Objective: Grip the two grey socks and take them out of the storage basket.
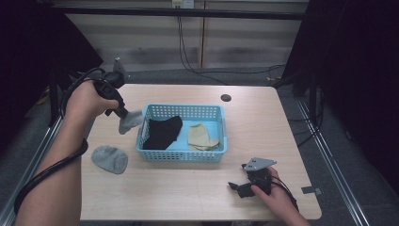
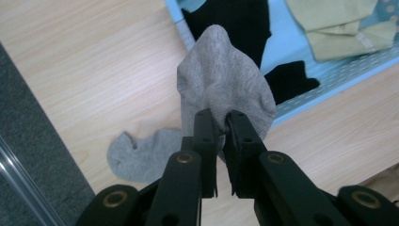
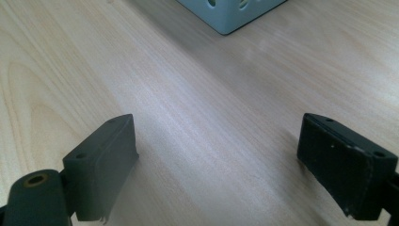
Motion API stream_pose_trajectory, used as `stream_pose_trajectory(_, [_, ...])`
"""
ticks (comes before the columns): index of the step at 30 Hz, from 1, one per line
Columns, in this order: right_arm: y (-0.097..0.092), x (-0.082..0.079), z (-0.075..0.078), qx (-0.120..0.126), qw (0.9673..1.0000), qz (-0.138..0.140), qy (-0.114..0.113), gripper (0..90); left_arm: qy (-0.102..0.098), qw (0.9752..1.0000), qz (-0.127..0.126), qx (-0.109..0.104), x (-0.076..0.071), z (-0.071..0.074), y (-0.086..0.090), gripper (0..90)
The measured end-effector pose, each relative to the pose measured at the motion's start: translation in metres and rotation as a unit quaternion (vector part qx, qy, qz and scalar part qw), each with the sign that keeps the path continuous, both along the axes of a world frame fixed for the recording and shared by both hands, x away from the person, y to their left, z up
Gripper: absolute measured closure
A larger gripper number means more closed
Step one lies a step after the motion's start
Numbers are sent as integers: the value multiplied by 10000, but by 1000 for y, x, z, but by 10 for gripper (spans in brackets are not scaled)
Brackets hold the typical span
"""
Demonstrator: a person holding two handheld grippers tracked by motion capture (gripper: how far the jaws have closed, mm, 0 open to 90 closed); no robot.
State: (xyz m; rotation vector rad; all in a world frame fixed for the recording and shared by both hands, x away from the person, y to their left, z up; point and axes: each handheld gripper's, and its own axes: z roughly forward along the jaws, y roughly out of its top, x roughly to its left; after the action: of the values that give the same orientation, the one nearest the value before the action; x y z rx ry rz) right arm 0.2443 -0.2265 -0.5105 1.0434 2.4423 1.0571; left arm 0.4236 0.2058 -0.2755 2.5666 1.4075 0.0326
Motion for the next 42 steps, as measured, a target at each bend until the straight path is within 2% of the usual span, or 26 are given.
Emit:
stream_pose_trajectory(7, [0, 0, 0, -2, 10000, -5, 3, 117, -9, 9995, 291, -74, -4, -7, 24, 832])
stream_pose_trajectory(17, [0, 0, 0, -3, 10000, -5, 2, 117, -30, 9985, 529, -149, -8, -18, 42, 831])
stream_pose_trajectory(21, [0, 0, 0, -4, 10000, -4, 3, 117, -20, 9977, 655, -160, -8, -30, 50, 831])
stream_pose_trajectory(26, [0, 0, 0, 1, 10000, -2, 2, 117, 40, 9969, 764, -158, -8, -42, 53, 831])
stream_pose_trajectory(28, [0, 0, 0, 2, 10000, -2, 2, 117, 15, 9968, 785, -134, -7, -47, 55, 830])
stream_pose_trajectory(29, [0, 0, 0, 1, 10000, -2, 1, 117, -59, 9965, 834, -43, -6, -51, 55, 830])
stream_pose_trajectory(33, [0, 0, 0, 4, 10000, -6, -1, 116, -95, 9961, 880, -56, -3, -59, 58, 829])
stream_pose_trajectory(39, [0, 0, 0, 2, 10000, -5, -3, 117, -105, 9946, 1022, -171, 0, -75, 61, 823])
stream_pose_trajectory(40, [0, 0, 0, 4, 10000, -9, -3, 117, -142, 9939, 1075, -221, 0, -78, 60, 766])
stream_pose_trajectory(42, [0, 0, 0, 6, 10000, -7, -2, 117, -123, 9930, 1133, -308, 0, -82, 58, 736])
